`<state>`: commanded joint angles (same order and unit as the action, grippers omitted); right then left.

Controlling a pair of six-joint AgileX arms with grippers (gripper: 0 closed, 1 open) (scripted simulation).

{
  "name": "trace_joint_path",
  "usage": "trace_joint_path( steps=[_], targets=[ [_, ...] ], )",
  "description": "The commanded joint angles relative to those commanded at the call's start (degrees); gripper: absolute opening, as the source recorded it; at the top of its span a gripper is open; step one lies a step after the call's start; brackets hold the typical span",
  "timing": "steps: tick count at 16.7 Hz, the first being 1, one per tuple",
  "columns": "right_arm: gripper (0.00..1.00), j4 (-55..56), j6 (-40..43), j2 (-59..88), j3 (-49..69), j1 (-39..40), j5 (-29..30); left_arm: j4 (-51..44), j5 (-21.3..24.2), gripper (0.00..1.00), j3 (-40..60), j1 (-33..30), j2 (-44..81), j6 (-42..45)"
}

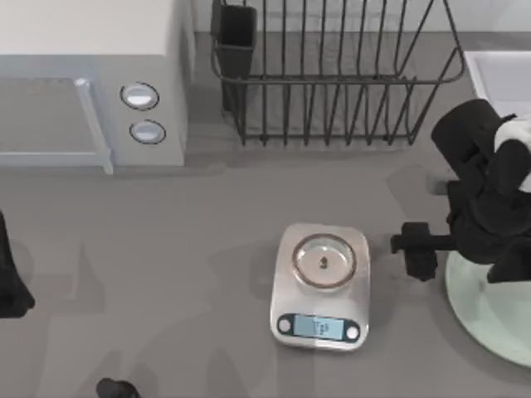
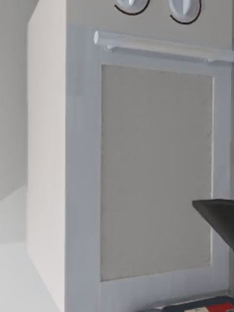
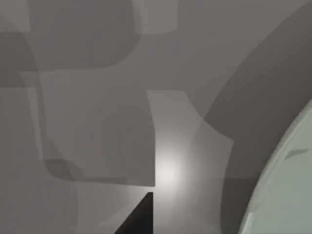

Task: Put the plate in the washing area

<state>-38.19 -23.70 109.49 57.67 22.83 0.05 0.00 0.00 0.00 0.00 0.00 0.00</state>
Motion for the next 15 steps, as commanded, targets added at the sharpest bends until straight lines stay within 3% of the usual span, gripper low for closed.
trace_joint_path(
  steps=[7, 15],
  targets=[
    [0.02, 0.00, 0.00, 0.00, 0.00, 0.00, 0.00, 0.00, 0.00, 1.00, 0.00, 0.00, 0.00, 0.00],
    [0.00, 0.00, 0.00, 0.00, 0.00, 0.00, 0.00, 0.00, 0.00, 1.00, 0.00, 0.00, 0.00, 0.00]
  ],
)
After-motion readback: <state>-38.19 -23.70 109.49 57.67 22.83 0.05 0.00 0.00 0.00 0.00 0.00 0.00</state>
